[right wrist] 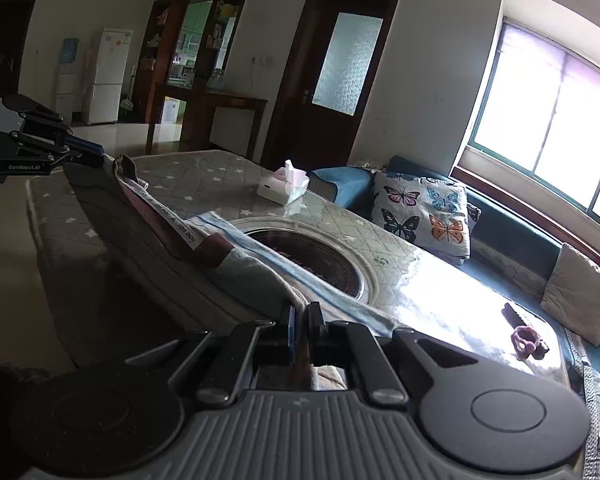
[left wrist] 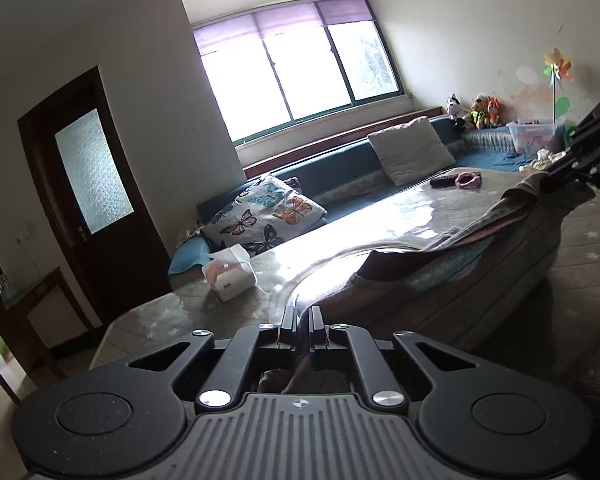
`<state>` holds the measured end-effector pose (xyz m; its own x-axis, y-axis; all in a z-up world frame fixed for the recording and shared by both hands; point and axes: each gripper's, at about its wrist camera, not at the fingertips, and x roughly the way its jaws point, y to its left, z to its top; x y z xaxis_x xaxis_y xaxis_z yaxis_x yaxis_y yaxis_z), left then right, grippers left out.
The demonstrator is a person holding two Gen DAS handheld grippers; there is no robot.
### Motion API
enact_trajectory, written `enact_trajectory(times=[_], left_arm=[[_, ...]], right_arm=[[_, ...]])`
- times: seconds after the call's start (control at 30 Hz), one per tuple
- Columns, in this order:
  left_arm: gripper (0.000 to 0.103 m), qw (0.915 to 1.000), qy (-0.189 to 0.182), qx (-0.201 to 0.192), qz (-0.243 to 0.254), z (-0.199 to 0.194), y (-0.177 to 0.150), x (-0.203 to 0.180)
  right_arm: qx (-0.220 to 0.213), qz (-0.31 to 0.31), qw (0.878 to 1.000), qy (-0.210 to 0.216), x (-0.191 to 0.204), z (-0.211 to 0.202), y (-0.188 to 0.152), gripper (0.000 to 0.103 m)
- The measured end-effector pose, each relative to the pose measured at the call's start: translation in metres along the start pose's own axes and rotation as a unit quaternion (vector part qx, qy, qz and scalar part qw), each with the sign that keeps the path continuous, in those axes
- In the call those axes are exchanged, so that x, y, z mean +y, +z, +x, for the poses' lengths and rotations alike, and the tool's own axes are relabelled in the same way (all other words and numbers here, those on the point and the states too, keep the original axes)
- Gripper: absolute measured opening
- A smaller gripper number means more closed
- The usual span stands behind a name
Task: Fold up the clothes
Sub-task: 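Lift the hem with both grippers and fold it toward the collar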
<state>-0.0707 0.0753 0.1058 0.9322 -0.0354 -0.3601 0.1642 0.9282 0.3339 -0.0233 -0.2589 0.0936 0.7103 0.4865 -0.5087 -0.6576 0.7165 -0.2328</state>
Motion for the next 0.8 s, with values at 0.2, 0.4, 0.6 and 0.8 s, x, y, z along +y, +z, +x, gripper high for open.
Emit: enact_trajectory(times=[0.2,0.4,0.6,0.8], left_arm=[[0.005,0.9995,-0.011,0.028,-0.001,0.064,0.008,0.021],[0.005,0.996,-0.032,0.083,-0.005,0.143,0.007,0.036],[0.002,0.992,-0.035,0.12,-0.019,0.203,0.001,0.045],[0.004,0.9857,-0.041,0.148,-0.069,0.243,-0.007,0.06]], right_arm=[[0.019,0.01,1.0,0.003,-0.029,0.048,0.023,0.005],[0.05,0.025,0.998,0.008,-0.055,0.108,0.041,0.005],[0.081,0.039,0.996,0.009,-0.068,0.163,0.037,0.005],[0.109,0.099,0.989,-0.011,-0.085,0.213,0.019,0.008]])
